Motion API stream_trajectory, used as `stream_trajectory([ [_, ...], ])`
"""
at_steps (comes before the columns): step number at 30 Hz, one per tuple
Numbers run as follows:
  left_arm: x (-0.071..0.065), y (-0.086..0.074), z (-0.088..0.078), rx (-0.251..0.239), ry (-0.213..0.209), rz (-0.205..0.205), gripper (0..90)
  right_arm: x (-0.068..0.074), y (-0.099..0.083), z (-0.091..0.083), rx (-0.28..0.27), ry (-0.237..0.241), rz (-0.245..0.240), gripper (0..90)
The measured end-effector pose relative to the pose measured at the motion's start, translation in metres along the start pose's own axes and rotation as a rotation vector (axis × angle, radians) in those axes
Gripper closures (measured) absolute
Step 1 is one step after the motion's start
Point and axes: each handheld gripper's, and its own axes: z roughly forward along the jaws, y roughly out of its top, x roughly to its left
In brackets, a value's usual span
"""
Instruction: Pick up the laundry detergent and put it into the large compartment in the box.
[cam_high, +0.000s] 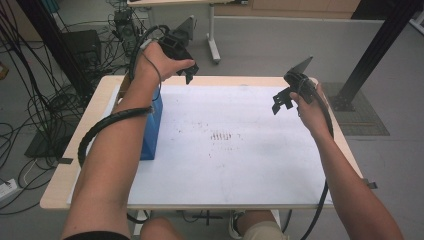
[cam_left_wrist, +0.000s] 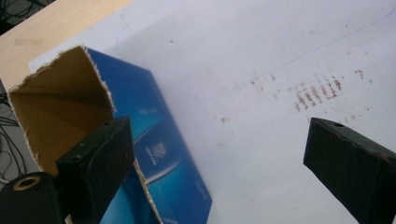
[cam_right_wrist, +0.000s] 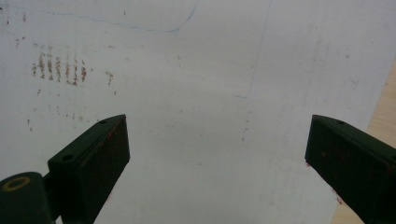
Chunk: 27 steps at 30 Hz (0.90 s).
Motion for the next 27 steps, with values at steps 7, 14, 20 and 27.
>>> stream_trajectory([
  [7, -0.016, 0.008, 0.0, -0.02, -0.014, 0.053, 9.5, 0.001, 0.001, 0.001, 0.004, -0.003, 0.002, 6.4],
  [14, -0.026, 0.014, 0.001, -0.029, -0.02, 0.083, 9.7, 0.004, 0.001, 0.002, 0.004, -0.011, -0.003, 6.4],
  [20, -0.029, 0.017, 0.0, -0.032, -0.024, 0.089, 9.6, 0.001, 0.001, 0.001, 0.002, -0.011, 0.004, 6.5],
  [27, -0.03, 0.017, 0.001, -0.04, -0.036, 0.1, 9.6, 0.001, 0.001, 0.001, 0.004, -0.012, 0.005, 6.4],
])
